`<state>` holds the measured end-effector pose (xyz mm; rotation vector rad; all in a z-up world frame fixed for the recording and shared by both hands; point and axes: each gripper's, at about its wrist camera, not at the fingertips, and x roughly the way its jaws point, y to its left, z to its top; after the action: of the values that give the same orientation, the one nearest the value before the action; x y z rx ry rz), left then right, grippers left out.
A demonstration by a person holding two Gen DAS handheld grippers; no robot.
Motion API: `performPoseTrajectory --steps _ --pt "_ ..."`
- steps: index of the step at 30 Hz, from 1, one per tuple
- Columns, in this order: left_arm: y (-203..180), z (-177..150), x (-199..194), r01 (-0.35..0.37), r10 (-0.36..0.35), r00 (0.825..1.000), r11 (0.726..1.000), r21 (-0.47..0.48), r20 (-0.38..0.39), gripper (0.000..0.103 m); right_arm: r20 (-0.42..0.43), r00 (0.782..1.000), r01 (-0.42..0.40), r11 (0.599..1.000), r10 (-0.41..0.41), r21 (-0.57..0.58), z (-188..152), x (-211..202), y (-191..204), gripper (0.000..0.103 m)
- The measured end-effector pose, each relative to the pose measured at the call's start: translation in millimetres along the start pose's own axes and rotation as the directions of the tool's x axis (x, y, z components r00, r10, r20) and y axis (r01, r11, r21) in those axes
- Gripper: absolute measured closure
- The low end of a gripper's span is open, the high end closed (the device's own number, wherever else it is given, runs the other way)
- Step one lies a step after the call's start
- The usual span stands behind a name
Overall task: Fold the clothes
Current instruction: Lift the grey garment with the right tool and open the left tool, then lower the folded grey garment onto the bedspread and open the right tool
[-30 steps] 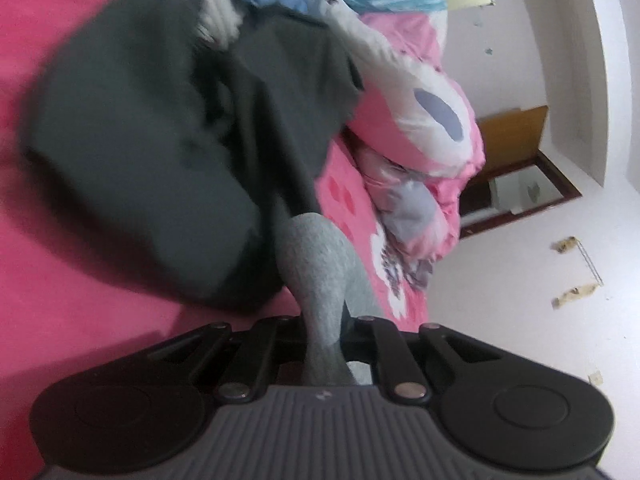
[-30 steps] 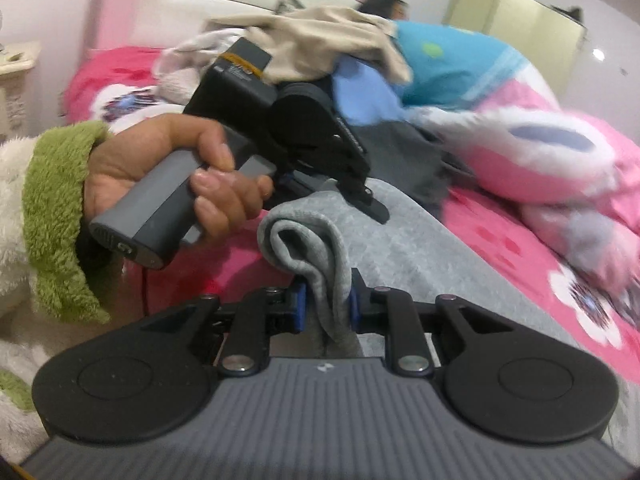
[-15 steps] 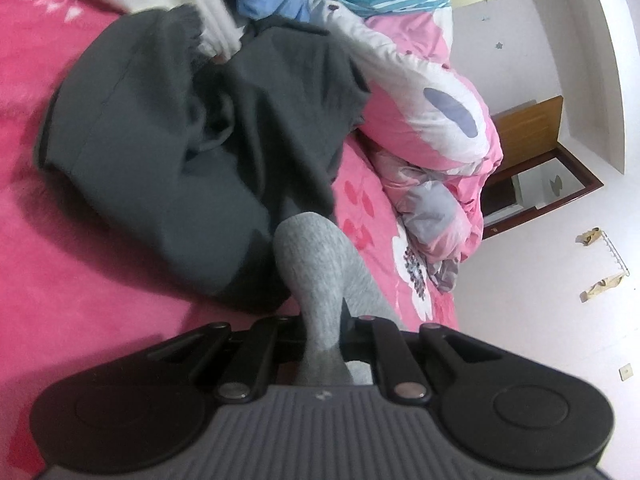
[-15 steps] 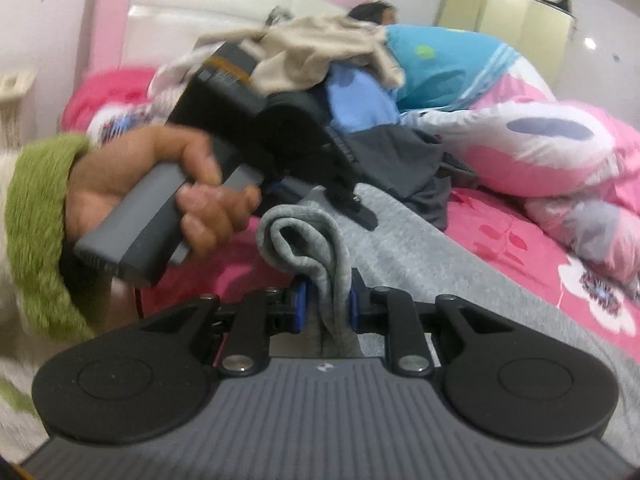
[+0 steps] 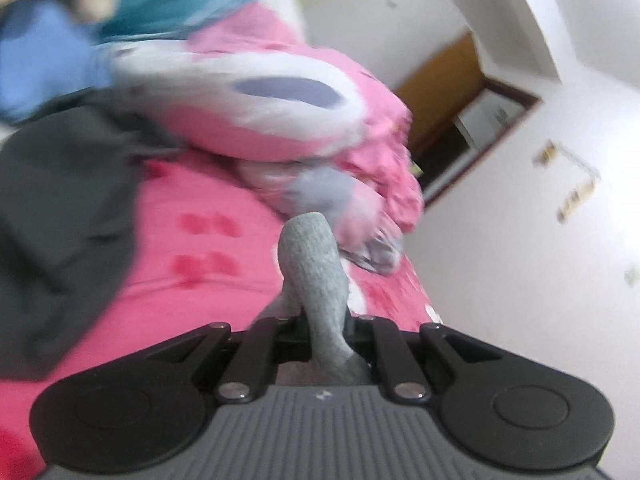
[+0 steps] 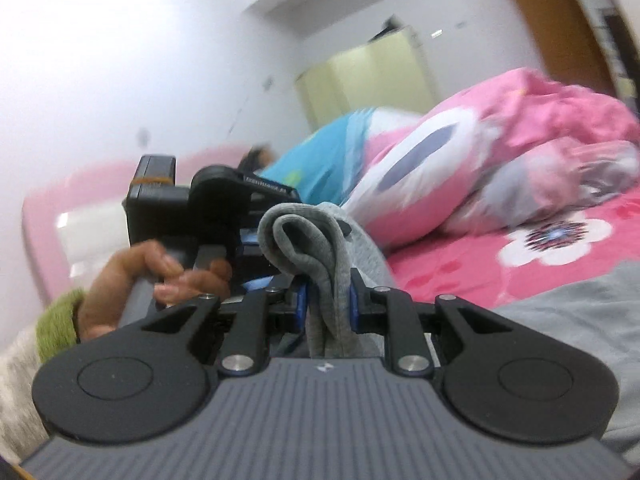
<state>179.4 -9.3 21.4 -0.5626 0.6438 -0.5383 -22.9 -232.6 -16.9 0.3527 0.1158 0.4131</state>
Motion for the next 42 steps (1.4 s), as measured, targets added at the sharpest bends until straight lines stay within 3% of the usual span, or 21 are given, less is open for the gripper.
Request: performPoseTrajectory --steps 7,11,14,16,21,26,28,30,32,35,37,38,41,42 --pt "-111 -44 113 0.040 -0.001 0.987 0.971 0.235 -0.161 0.093 0.134 0.975 0.138 0.959 -0.175 0.248 1 -60 -90 0.085" --pt "-129 -98 179 0.052 0.039 0.960 0.947 0.316 -0.276 0.090 0.104 0.945 0.239 0.873 -0.310 0.425 -27 -85 -142 0.085" --pt "-118 -127 207 0.091 0.028 0.942 0.939 0.333 -0.336 0.073 0.064 0.921 0.295 0.794 -0.385 0.531 -53 -92 -170 0.086" --pt "-112 -126 206 0.113 -0.001 0.941 0.943 0.314 -0.338 0.068 0.059 0.921 0.277 0.752 -0.386 0.598 -66 -97 -183 0.086" --pt "-105 -95 160 0.193 -0.112 0.955 0.938 0.289 -0.275 0.050 0.084 0.934 0.210 0.727 -0.346 0.654 -73 -96 -191 0.086" --pt "-97 -81 97 0.220 -0.152 0.964 0.920 0.325 -0.220 0.050 0.172 0.949 0.016 0.582 -0.266 0.813 -78 -105 -201 0.087" --pt "-95 -90 81 0.214 -0.132 0.964 0.900 0.379 -0.232 0.049 0.141 0.945 0.043 0.541 -0.294 0.840 -81 -111 -201 0.086" --pt "-92 -108 72 0.185 -0.079 0.967 0.873 0.451 -0.244 0.050 0.074 0.934 0.128 0.521 -0.350 0.844 -86 -117 -203 0.084" --pt "-87 -126 64 0.169 -0.039 0.966 0.845 0.507 -0.255 0.050 0.057 0.917 0.163 0.502 -0.395 0.849 -87 -130 -202 0.083" --pt "-76 -145 50 0.188 -0.048 0.961 0.836 0.516 -0.272 0.050 0.063 0.851 0.291 0.567 -0.522 0.771 -66 -153 -190 0.083" --pt "-72 -158 44 0.197 -0.052 0.961 0.817 0.543 -0.270 0.050 0.088 0.828 0.354 0.638 -0.554 0.684 -42 -155 -182 0.083" --pt "-73 -166 44 0.191 -0.036 0.962 0.797 0.573 -0.271 0.050 0.096 0.830 0.375 0.678 -0.549 0.631 -29 -151 -178 0.083" --pt "-78 -192 43 0.153 0.008 0.973 0.721 0.675 -0.229 0.051 0.042 0.892 0.410 0.844 -0.451 0.346 9 -107 -151 0.083" --pt "-79 -198 42 0.144 0.014 0.976 0.702 0.698 -0.216 0.051 0.009 0.900 0.421 0.876 -0.435 0.235 16 -92 -143 0.083"
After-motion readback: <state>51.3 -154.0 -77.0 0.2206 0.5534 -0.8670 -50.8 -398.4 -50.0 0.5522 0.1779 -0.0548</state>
